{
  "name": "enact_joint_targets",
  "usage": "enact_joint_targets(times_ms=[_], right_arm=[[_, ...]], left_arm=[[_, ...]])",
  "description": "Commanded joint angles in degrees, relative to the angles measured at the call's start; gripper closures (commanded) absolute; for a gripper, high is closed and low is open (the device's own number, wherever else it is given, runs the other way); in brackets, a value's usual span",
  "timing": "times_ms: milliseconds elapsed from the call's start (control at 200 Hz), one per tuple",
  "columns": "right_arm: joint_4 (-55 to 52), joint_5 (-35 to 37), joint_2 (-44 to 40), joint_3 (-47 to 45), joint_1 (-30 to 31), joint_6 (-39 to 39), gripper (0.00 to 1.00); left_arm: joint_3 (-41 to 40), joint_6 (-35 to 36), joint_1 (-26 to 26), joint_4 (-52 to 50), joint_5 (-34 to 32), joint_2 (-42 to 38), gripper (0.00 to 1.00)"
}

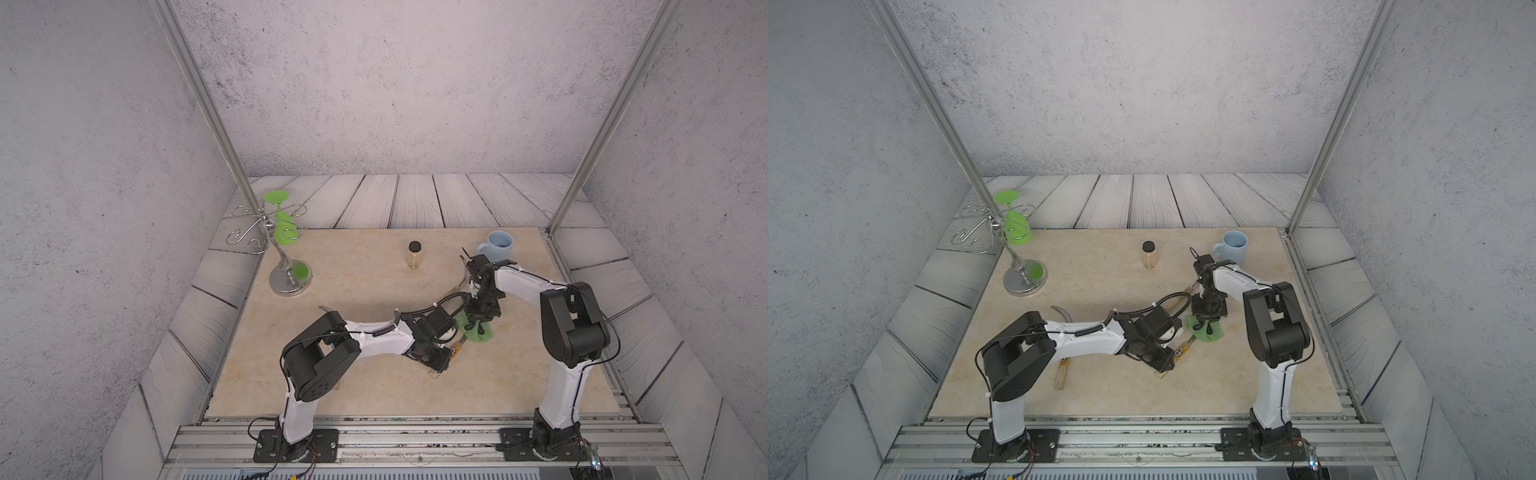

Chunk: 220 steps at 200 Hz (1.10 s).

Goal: Wipe small sickles with rags
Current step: Wipe the small sickle at the center of the board.

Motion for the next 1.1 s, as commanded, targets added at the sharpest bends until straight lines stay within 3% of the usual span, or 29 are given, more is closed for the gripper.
enact_joint_targets(times_ms=[0, 180, 260, 566, 846, 1096], right_arm=[[-7.1, -4.2, 0.2, -8.2, 3.1, 1.5, 0.75], [-3.3, -9.8, -5.5, -14.8, 6.4, 3.0, 0.76], [-3.8, -9.1, -9.0, -14.8, 6.5, 3.4, 0.76], [-11.3, 0.4, -14.6, 3.0, 0.6, 2.0, 0.76], [-9.2, -0.9, -2.7, 17.9, -3.1, 0.5, 0.76], [-7.2, -2.0, 10.8, 21.2, -3.0, 0.5, 0.76]], left_arm=[[0.6, 0.4, 0.3, -1.7, -3.4, 0.4, 1.0], [0.3, 0.5, 0.3, -1.6, -3.6, 0.2, 1.0], [-0.1, 0.3, 0.3, -1.7, -3.7, 0.1, 1.0], [-1.7, -0.8, 0.2, -1.1, -3.7, 0.0, 1.0], [-1.1, -1.0, -0.6, -1.2, -2.9, 0.4, 1.0], [-1.1, -0.6, -0.7, -1.4, -2.4, 0.1, 1.0]])
